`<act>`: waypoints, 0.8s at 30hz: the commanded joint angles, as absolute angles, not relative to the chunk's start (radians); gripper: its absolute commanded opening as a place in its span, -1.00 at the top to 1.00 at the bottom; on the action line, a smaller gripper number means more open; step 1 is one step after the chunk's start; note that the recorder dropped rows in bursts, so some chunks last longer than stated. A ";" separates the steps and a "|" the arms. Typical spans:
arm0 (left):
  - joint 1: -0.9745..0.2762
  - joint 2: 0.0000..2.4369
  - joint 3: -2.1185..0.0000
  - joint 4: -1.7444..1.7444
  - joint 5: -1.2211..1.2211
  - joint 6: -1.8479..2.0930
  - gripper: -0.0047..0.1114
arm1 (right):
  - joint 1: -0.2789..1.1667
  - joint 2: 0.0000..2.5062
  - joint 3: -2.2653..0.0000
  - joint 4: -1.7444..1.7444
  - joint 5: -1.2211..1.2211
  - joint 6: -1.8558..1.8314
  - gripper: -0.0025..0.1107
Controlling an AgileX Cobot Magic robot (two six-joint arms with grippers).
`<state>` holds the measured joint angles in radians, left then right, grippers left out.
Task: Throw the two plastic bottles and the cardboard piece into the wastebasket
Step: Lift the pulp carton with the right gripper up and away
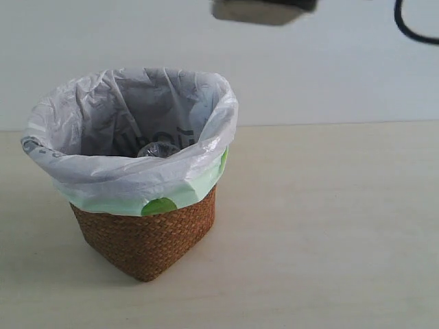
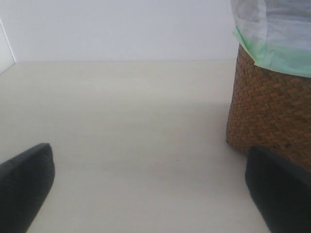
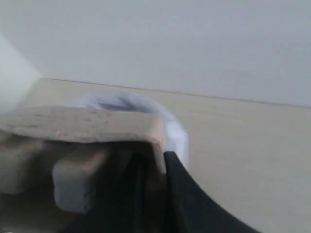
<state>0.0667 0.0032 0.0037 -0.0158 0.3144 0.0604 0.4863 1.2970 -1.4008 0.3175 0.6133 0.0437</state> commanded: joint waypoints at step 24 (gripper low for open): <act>0.059 0.000 0.000 -0.018 0.307 0.052 -0.94 | 0.311 1.357 -1.465 -0.443 1.039 0.411 0.96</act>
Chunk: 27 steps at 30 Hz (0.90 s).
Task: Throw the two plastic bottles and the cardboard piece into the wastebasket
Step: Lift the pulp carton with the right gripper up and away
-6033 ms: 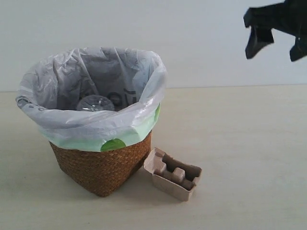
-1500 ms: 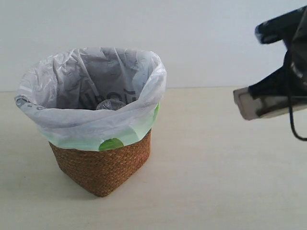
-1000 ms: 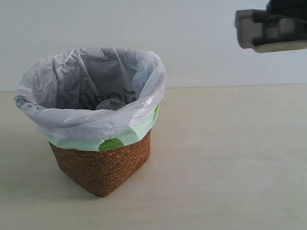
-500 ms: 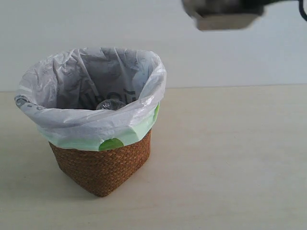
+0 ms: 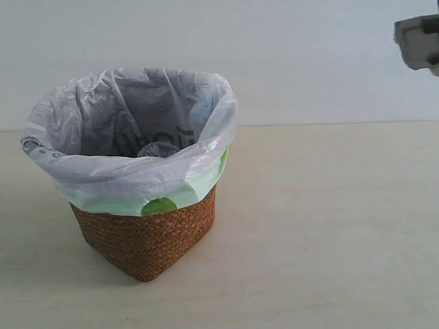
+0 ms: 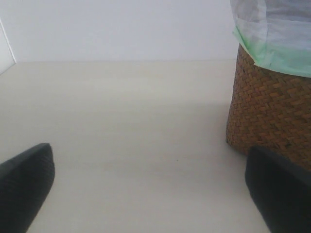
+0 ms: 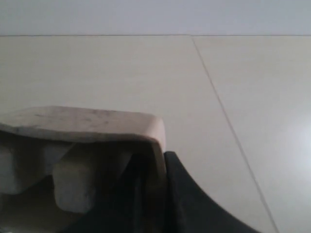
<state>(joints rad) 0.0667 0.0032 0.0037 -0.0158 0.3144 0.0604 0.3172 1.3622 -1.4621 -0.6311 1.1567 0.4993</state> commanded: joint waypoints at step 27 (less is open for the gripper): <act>0.059 0.000 0.000 -0.018 0.307 0.052 -0.94 | 0.311 1.370 -1.465 -0.314 0.992 0.390 0.96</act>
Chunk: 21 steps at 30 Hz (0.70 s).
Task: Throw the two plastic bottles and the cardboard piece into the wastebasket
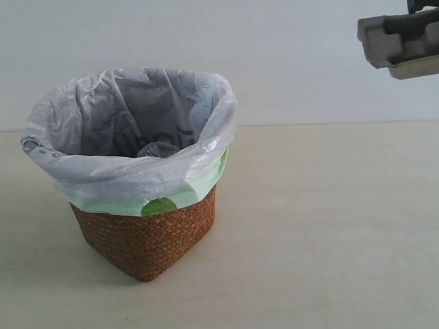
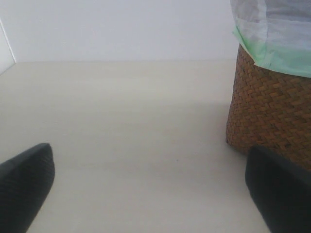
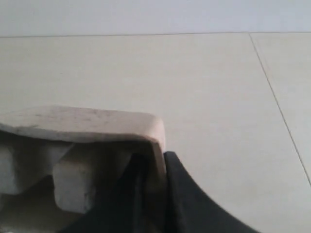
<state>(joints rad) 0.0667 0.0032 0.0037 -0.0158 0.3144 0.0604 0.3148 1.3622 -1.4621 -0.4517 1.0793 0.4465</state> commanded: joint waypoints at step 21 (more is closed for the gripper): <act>0.059 0.000 0.000 -0.018 0.307 0.052 -0.94 | 0.368 1.559 -1.625 0.556 0.808 -0.051 0.09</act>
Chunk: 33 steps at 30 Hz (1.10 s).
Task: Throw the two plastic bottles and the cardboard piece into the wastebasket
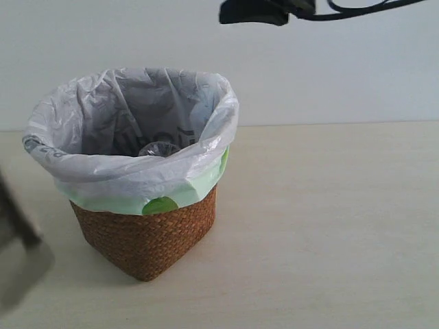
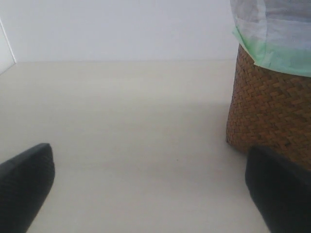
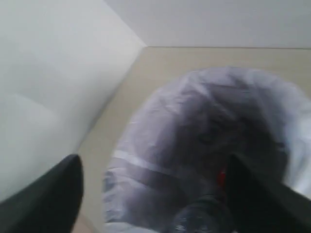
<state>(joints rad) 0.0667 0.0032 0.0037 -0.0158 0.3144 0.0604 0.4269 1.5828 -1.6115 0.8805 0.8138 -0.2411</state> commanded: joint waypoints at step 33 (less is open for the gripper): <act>0.059 0.000 0.000 -0.018 0.307 0.052 -0.94 | 0.199 1.475 -1.276 0.337 1.221 -0.084 -0.07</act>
